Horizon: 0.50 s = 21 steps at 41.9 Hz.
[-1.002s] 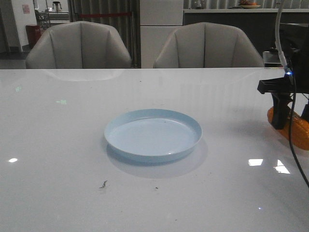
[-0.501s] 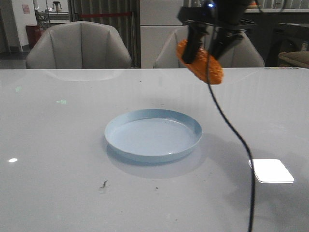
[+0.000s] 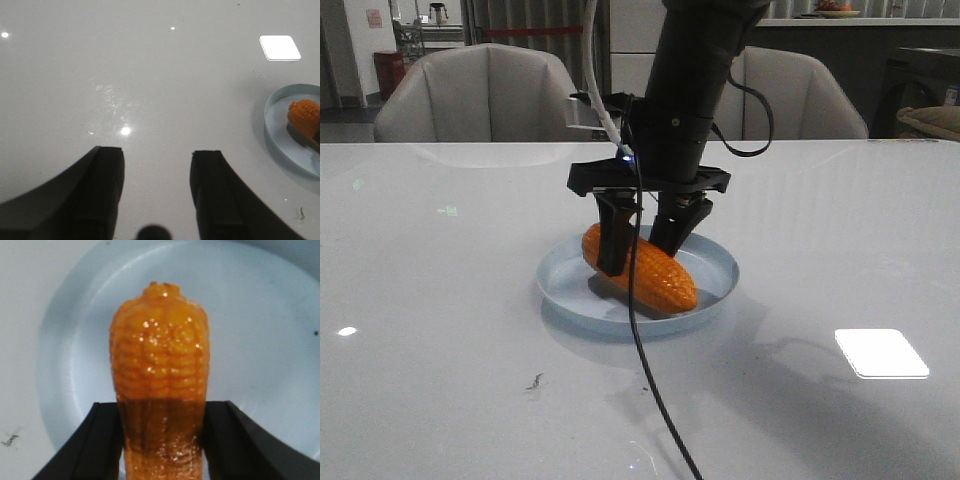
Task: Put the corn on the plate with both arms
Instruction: 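Lift the corn with the right gripper and carry it over the plate, then lower the corn onto the plate and open the right gripper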
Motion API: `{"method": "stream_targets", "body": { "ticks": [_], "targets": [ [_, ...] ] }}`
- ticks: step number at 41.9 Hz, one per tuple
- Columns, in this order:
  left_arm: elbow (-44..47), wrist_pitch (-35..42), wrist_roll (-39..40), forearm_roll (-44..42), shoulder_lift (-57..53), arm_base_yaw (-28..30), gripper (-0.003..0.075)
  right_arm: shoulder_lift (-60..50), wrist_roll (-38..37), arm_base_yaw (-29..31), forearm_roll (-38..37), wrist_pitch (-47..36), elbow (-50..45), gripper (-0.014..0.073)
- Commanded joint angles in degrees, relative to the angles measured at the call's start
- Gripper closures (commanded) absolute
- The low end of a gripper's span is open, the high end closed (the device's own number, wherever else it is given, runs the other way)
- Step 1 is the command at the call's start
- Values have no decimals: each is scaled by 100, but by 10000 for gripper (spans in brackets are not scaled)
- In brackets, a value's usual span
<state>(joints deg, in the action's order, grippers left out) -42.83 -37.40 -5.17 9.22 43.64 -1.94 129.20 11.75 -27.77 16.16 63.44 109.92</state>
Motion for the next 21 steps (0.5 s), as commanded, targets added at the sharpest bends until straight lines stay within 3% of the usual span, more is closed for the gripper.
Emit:
{"method": "stream_targets", "body": {
  "ticks": [1,8,17,21],
  "targets": [
    [-165,356,53,193,-31,16,335,-366,51,23,-88,-151,181,156],
    [-165,356,53,193,-31,16,335,-366,46,23,-331,-398,181,12],
    [-165,356,53,193,-31,16,335,-423,29,44,-109,97,449,13],
    [-165,356,53,193,-31,16,335,-576,-373,168,-81,123,769,13]
  ]
}}
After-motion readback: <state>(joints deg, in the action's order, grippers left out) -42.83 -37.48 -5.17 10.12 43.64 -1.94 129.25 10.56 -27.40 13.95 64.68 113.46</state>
